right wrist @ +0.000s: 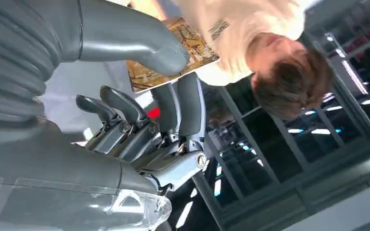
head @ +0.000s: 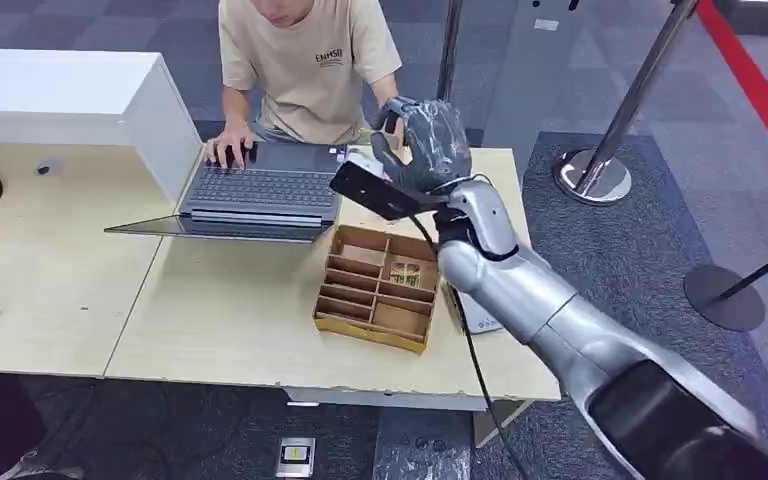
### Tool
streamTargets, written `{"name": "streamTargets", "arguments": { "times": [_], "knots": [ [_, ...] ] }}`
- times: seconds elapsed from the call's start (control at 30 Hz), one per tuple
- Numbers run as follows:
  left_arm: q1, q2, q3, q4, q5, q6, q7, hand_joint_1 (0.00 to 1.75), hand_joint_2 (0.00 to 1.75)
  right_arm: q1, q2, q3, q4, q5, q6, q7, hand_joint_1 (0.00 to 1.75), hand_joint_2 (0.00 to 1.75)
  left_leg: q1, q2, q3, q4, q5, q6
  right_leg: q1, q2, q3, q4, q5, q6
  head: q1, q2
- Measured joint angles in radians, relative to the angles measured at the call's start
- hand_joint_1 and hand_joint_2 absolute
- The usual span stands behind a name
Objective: Pass the card to the sensor for recognition and then transmit it.
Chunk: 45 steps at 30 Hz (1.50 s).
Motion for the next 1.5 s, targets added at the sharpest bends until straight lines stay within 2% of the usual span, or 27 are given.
{"name": "streamTargets", "arguments": {
  "times": [0.2, 0.37, 0.7, 0.73, 0.77, 0.87, 0.9, 1.03, 1.07, 1.23, 1.33, 1.5],
  "knots": [
    [-0.004, -0.001, -0.001, 0.0, -0.005, 0.001, 0.0, 0.0, 0.0, -0.065, 0.017, 0.053, 0.131, 0.201, 0.097, 0.066, 1.75, 1.75, 0.0, -0.001, 0.0, 0.0, 0.0, 0.0, 0.0, 0.0, 0.0, 0.0, 0.0, 0.0, 0.0, 0.0],
    [-0.006, -0.002, -0.001, 0.0, -0.006, 0.001, -0.001, 0.0, 0.0, -0.097, 0.034, 0.133, 0.202, 0.376, 0.126, 0.1, 1.75, 1.75, 0.0, -0.001, -0.001, 0.0, 0.0, 0.0, 0.0, 0.0, 0.0, 0.0, 0.0, 0.0, 0.0, 0.0],
    [-0.006, -0.002, -0.001, 0.0, -0.006, -0.007, -0.002, 0.0, 0.0, -0.11, 0.051, 0.222, 0.272, 0.418, 0.117, 0.107, 1.75, 1.75, 0.0, -0.001, 0.0, 0.0, 0.0, 0.0, 0.0, 0.0, 0.0, 0.0, 0.0, 0.0, 0.0, 0.0],
    [-0.006, -0.002, -0.001, 0.0, -0.007, -0.009, -0.002, 0.0, 0.0, -0.11, 0.051, 0.228, 0.277, 0.415, 0.117, 0.107, 1.52, 1.75, 0.0, -0.001, 0.0, 0.0, 0.0, 0.0, 0.0, 0.0, 0.0, 0.0, 0.0, 0.0, 0.0, 0.0],
    [-0.006, -0.002, -0.001, 0.0, -0.008, -0.011, -0.002, 0.0, 0.0, -0.11, 0.052, 0.232, 0.281, 0.414, 0.117, 0.108, 0.63, 1.75, 0.0, 0.0, 0.0, 0.0, 0.0, 0.0, 0.0, 0.0, 0.0, 0.0, 0.0, 0.0, 0.0, 0.0],
    [-0.006, -0.002, -0.001, 0.0, -0.008, -0.011, -0.003, 0.0, 0.0, -0.111, 0.054, 0.242, 0.294, 0.403, 0.122, 0.108, 0.63, 1.75, 0.0, 0.0, -0.001, 0.0, 0.0, 0.0, 0.0, 0.0, 0.0, 0.0, 0.0, 0.0, 0.0, 0.0],
    [-0.006, -0.002, -0.001, 0.0, -0.008, -0.011, -0.003, 0.0, 0.0, -0.111, 0.054, 0.246, 0.298, 0.395, 0.128, 0.107, 0.0, 1.75, 0.0, -0.001, -0.001, 0.0, 0.0, 0.0, 0.0, 0.0, 0.0, 0.0, 0.0, 0.0, 0.0, 0.0],
    [-0.005, -0.002, -0.006, 0.0, -0.008, -0.011, -0.003, 0.0, 0.0, -0.111, 0.055, 0.259, 0.312, 0.38, 0.135, 0.1, 0.0, 1.75, 0.0, 0.0, 0.0, 0.0, 0.0, 0.0, 0.0, 0.0, -0.001, 0.0, 0.0, 0.0, 0.0, 0.0],
    [-0.005, -0.002, -0.008, 0.0, -0.008, -0.011, -0.003, 0.0, 0.0, -0.111, 0.054, 0.261, 0.314, 0.375, 0.135, 0.096, 0.0, 0.0, 0.0, 0.0, -0.001, 0.0, 0.0, 0.0, 0.0, 0.0, -0.001, 0.0, 0.0, 0.0, 0.0, 0.0],
    [-0.005, -0.002, -0.014, 0.0, -0.014, -0.011, -0.003, 0.0, 0.0, -0.111, 0.053, 0.254, 0.32, 0.3, 0.122, 0.082, 0.0, 0.0, 0.0, 0.0, 0.0, 0.0, 0.0, 0.0, 0.0, 0.0, -0.001, 0.0, 0.0, 0.0, 0.0, 0.0],
    [-0.005, -0.002, -0.016, 0.0, -0.015, -0.011, 0.0, 0.0, 0.0, -0.106, 0.049, 0.23, 0.319, 0.214, 0.057, 0.065, 0.0, 0.0, 0.0, 0.0, 0.0, 0.0, 0.0, 0.0, 0.0, 0.0, -0.001, 0.0, 0.0, 0.0, 0.0, 0.0],
    [-0.005, -0.002, -0.016, 0.0, -0.015, -0.011, 0.0, 0.0, 0.0, -0.105, 0.048, 0.225, 0.317, 0.198, 0.045, 0.061, 0.0, 0.0, 0.0, 0.0, 0.0, 0.0, 0.0, 0.0, 0.0, 0.0, -0.001, 0.0, 0.0, 0.0, 0.0, 0.0]
  ]
}}
